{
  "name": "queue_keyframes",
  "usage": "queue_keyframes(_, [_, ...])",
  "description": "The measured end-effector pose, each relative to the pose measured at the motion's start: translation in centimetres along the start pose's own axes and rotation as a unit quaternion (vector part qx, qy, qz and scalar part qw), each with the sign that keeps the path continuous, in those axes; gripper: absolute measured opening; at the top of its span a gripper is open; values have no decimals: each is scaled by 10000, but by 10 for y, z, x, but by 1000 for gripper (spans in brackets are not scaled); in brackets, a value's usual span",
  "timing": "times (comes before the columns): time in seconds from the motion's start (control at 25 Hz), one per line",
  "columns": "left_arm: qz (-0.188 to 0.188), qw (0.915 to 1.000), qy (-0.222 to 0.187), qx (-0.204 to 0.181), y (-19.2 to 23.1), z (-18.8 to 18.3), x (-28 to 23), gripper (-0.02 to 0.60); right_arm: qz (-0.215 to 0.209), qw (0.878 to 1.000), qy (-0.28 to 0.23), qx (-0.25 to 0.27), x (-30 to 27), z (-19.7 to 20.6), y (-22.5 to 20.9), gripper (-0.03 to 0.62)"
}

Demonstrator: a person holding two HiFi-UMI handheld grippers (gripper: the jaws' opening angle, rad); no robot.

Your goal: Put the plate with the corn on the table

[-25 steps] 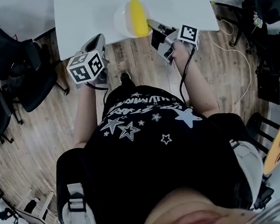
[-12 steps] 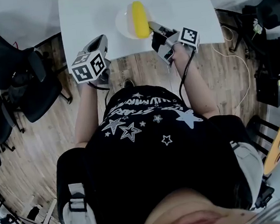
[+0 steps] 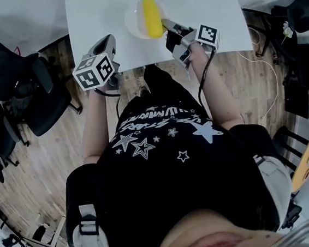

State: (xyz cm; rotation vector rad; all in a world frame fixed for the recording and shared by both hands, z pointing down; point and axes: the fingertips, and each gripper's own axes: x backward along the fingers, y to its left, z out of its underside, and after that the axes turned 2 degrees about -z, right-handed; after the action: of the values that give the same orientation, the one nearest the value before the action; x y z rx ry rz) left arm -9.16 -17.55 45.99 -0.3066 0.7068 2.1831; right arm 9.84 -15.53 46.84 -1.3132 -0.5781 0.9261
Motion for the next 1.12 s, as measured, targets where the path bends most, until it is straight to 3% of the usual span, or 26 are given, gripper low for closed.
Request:
queue_keyframes(0.28, [-234, 9997, 6, 104, 31, -15, -19, 5, -50, 9999, 126, -52, -46, -25, -9, 23])
queue_keyframes(0.48, [-394, 9987, 11, 325, 69, -52, -65, 5, 22, 9991, 407, -111, -111, -64, -15, 23])
queue_keyframes(0.76, [-506, 9985, -31, 191, 66, -50, -77, 5, -148, 9983, 566, 80, -124, -73, -21, 23])
queue_keyframes(1.12, [-722, 9969, 69, 299, 108, -87, -132, 5, -135, 9972, 734, 64, -204, -113, -32, 23])
